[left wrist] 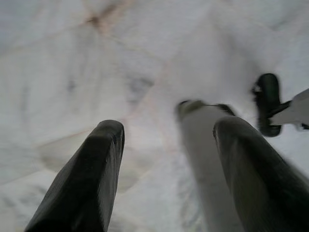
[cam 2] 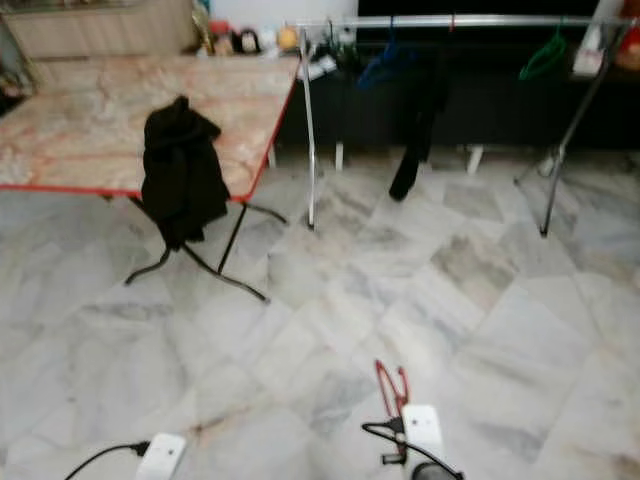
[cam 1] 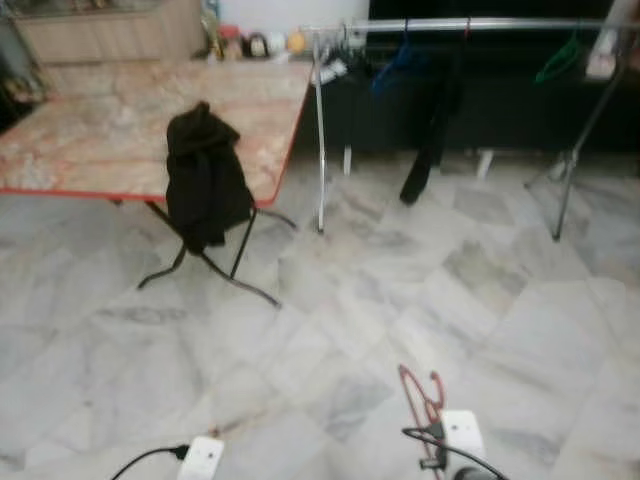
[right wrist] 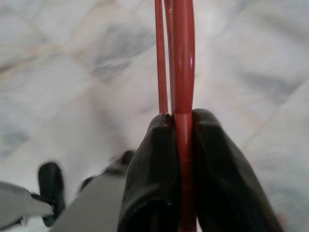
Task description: Hang hanger
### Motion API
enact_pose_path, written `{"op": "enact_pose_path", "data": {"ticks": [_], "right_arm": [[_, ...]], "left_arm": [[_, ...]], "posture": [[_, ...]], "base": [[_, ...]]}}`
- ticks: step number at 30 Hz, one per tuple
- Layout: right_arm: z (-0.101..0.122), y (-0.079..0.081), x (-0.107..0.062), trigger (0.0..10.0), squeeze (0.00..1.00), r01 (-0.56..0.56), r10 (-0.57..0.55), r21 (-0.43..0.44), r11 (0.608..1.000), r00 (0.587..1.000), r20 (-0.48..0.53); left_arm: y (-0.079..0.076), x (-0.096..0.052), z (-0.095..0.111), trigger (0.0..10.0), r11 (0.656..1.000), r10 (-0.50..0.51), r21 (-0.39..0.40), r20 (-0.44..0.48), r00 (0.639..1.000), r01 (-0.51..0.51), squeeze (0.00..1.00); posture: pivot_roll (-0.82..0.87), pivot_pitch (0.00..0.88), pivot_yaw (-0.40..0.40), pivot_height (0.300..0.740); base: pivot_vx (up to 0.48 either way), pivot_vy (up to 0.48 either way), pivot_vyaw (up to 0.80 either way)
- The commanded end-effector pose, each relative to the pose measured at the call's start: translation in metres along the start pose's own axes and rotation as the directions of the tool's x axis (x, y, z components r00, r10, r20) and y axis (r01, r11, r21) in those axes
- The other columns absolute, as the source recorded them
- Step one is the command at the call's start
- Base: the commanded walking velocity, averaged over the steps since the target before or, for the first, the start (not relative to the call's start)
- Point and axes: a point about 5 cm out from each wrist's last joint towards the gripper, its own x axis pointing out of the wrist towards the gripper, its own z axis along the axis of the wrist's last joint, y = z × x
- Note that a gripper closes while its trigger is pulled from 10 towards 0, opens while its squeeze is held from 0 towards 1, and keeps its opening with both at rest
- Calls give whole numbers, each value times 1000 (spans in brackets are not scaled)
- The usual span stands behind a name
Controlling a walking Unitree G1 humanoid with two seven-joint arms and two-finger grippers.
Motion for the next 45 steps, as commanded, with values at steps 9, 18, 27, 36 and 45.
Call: {"op": "enact_pose_path", "data": {"ticks": [9,18,27,36,45], "right_arm": [[0,10,0,10000,0,-23,23,-14,1000,1000,0],[0,7,0,10000,0,4,-4,9,1000,1000,3],[-4,5,0,10000,0,10,-10,31,999,1000,-12],[-2,6,0,10000,0,-10,9,33,999,1000,9],[-2,6,0,10000,0,-14,14,22,1000,1000,-7]], "left_arm": [[11,-2,-11,10000,999,48,14,-35,998,-47,0],[11,-3,-13,10000,999,48,-19,-31,998,-48,0],[14,-4,-23,10000,999,48,-5,-57,997,-48,0],[17,-5,-28,10000,998,56,19,-71,996,-54,0],[15,-5,-26,10000,999,48,27,-69,996,-47,0]], "posture": [[-83,0,10,727],[-81,0,8,727],[-85,0,5,727],[-84,0,1,727],[-89,0,6,727]], "base": [[0,-241,0],[0,0,0],[87,0,-240],[316,0,0],[394,0,-290]]}}
